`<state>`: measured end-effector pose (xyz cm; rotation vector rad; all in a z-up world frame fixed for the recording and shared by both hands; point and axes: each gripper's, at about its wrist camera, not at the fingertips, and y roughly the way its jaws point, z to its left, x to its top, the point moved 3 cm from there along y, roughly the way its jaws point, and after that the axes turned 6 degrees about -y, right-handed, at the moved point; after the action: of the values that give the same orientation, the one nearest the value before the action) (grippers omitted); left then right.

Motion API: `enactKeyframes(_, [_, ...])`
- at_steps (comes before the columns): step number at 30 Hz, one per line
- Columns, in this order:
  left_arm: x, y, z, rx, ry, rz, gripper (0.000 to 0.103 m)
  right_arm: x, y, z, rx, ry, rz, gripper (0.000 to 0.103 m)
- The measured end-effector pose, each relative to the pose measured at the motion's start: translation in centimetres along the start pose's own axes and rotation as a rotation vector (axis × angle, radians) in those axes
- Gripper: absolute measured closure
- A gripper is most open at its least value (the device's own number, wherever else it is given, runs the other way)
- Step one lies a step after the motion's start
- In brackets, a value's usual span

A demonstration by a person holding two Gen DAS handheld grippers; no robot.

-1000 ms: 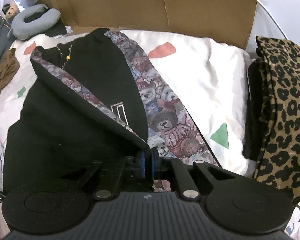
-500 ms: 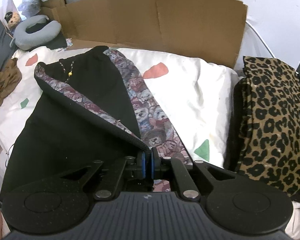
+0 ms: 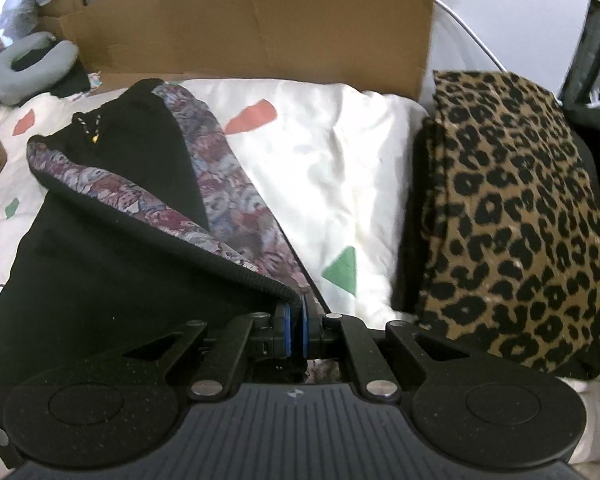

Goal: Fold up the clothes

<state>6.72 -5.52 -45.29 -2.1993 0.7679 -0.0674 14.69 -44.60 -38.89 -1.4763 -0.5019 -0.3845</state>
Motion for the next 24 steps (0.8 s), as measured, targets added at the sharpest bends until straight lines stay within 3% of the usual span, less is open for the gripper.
enactKeyframes(8, [0.2, 1.2, 1.1, 0.045, 0.01, -0.007, 0.098, -2.3, 2.2, -2.1, -0.005, 0.053, 0.068, 0.099])
enactKeyframes(13, [0.1, 1.8, 2.3, 0.079, -0.014, -0.023, 0.077, -2.9, 2.5, -2.4, 0.009, 0.07, 0.068, 0.095])
enactKeyframes(15, [0.1, 1.9, 2.4, 0.064, -0.022, -0.031, 0.076, -2.8, 2.2, -2.4, -0.001, 0.055, 0.059, 0.086])
enactKeyframes(18, [0.1, 2.2, 2.7, 0.046, -0.033, -0.037, 0.078, -2.9, 1.9, -2.3, -0.018, 0.034, 0.052, 0.083])
enactKeyframes(20, [0.1, 2.4, 3.1, 0.043, -0.049, -0.029, 0.086, -3.0, 1.8, -2.5, -0.016, 0.041, 0.05, 0.083])
enactKeyframes(21, [0.0, 2.4, 3.2, 0.042, -0.051, -0.024, 0.096, -3.1, 1.7, -2.5, -0.014, 0.044, 0.048, 0.083])
enactKeyframes(24, [-0.1, 2.4, 2.8, 0.049, -0.023, -0.009, 0.099, -3.2, 1.6, -2.5, -0.002, 0.045, 0.043, 0.098])
